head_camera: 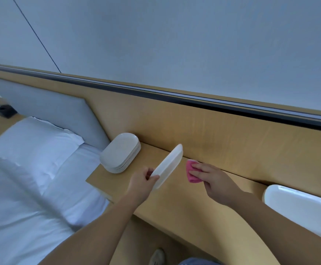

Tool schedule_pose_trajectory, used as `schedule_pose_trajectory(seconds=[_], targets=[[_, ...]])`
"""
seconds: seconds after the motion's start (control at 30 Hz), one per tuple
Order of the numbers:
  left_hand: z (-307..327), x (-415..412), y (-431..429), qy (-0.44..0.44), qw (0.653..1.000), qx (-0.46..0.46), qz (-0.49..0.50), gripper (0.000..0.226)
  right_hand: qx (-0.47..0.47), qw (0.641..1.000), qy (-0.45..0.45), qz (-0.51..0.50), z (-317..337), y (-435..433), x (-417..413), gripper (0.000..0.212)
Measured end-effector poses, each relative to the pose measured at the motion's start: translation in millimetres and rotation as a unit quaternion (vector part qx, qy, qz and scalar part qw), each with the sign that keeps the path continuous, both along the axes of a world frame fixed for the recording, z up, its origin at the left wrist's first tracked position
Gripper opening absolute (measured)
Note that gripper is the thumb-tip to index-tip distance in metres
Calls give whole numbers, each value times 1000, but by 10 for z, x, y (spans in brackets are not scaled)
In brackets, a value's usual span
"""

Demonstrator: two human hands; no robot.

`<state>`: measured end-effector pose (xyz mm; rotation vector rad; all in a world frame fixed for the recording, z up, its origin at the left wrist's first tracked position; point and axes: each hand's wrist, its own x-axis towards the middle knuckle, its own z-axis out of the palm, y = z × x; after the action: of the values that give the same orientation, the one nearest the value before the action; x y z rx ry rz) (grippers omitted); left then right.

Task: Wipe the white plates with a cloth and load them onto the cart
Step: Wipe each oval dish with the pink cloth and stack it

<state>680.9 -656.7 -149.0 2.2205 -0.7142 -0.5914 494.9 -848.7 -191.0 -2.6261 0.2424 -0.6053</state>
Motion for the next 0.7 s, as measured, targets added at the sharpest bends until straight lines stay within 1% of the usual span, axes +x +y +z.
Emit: schedule_pose_trajectory(seconds=[0.1,0.17,0.33,0.4,0.47,0.53,0.6,0.7], targets=[[65,201,163,-57,998,-22,24,4,1,1000,-1,16,-31,93,198,52],[86,367,261,-102,994,-28,25,8,1,1000,3,19,-29,172,352,53],[9,878,433,-202,979,-12,18,5,-30,999,2,12,48,359,710,50],[-45,1083,487,-236,972,3,9,2,-40,999,6,3,68,409,847,52],[-103,1265,527,-261,965,34,-6,11,-41,999,5,-10,67,458,973,55],[-163,1427,563,-281,956,85,-29,18,-39,999,1,-16,51,524,1085,57],[-235,1575,592,-289,947,129,-52,23,-40,999,9,-25,35,601,1179,58],[-345,1767,612,-287,942,150,-88,26,-48,998,20,-47,37,710,1288,58]])
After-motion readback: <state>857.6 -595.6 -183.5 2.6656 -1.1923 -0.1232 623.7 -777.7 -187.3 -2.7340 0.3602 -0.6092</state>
